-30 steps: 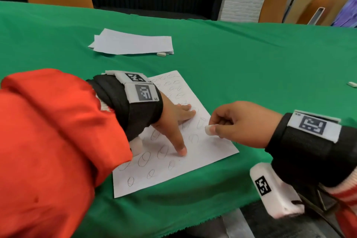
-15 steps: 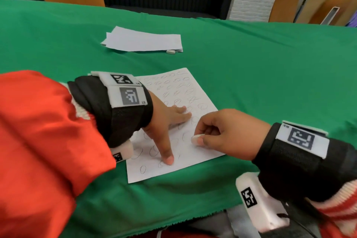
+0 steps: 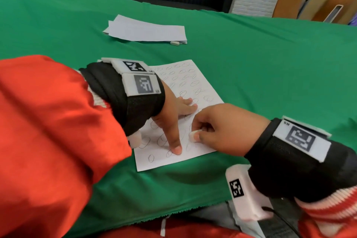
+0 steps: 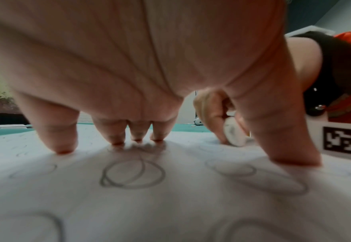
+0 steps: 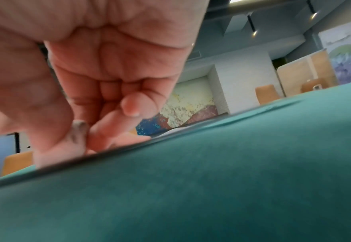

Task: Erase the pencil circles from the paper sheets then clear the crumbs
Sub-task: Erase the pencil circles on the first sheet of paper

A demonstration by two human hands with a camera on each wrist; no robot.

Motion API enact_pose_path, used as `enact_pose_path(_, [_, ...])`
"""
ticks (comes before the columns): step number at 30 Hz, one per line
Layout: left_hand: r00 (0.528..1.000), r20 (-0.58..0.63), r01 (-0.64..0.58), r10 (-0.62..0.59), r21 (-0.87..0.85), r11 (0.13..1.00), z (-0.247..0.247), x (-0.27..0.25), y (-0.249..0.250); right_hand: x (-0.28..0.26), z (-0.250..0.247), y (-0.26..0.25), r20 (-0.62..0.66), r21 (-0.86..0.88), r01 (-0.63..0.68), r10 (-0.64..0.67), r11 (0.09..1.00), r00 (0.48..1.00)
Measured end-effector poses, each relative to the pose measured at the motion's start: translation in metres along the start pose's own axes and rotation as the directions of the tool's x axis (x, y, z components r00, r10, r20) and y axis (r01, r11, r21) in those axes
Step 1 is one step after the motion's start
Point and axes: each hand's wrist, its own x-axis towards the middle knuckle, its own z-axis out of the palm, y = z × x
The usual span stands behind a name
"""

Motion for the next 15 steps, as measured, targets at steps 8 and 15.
enact_pose_path(8, [1.0,-0.013,0.008,-0.008,0.025,1.0,0.0,0.002,0.0,-0.008,0.002,-0.006,0.001,0.018,-0.035,0.035,0.999,0.999])
enact_pose_path(15, [1.0,-0.018,0.015,-0.015,0.044,0.999,0.001,0.001,0.0,-0.012,0.003,-0.01,0.009,0.011,-0.063,0.063,0.998,0.998])
